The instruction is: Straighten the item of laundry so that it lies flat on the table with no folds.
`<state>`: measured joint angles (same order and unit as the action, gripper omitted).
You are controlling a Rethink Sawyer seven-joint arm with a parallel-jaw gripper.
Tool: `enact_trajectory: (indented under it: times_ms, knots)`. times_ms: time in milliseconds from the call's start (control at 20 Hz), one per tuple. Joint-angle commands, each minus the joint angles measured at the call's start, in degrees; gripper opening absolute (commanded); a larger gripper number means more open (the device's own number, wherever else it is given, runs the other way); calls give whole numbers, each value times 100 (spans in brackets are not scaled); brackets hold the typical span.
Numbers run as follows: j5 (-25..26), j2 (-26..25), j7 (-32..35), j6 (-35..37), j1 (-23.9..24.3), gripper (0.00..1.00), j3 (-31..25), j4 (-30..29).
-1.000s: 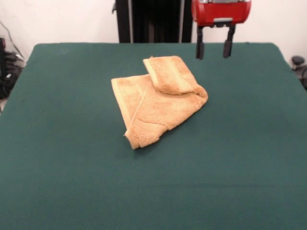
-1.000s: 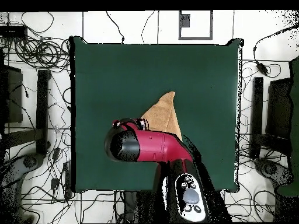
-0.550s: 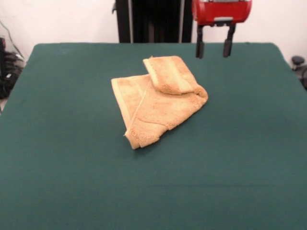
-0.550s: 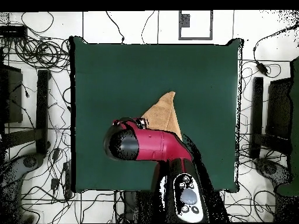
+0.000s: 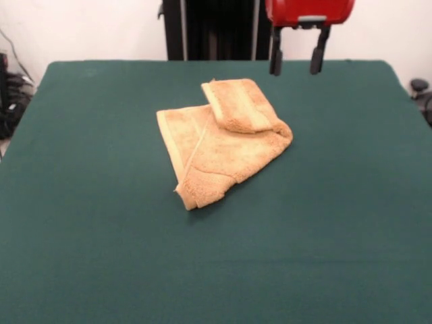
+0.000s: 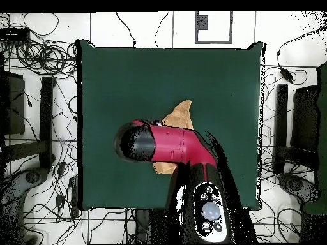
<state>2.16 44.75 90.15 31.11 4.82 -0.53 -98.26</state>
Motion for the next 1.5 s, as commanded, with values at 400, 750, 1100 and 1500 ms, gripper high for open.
enact_trajectory:
  times_ms: [400, 750, 1100, 1500]
  knots:
    - [90, -373, 559, -98, 274, 100, -447, -218]
    - [187, -460, 698, -681, 308, 100, -445, -538]
    - [230, -464, 648, -1028, 413, 100, -480, -796]
    - [345, -515, 656, -1643, 610, 100, -571, -1218]
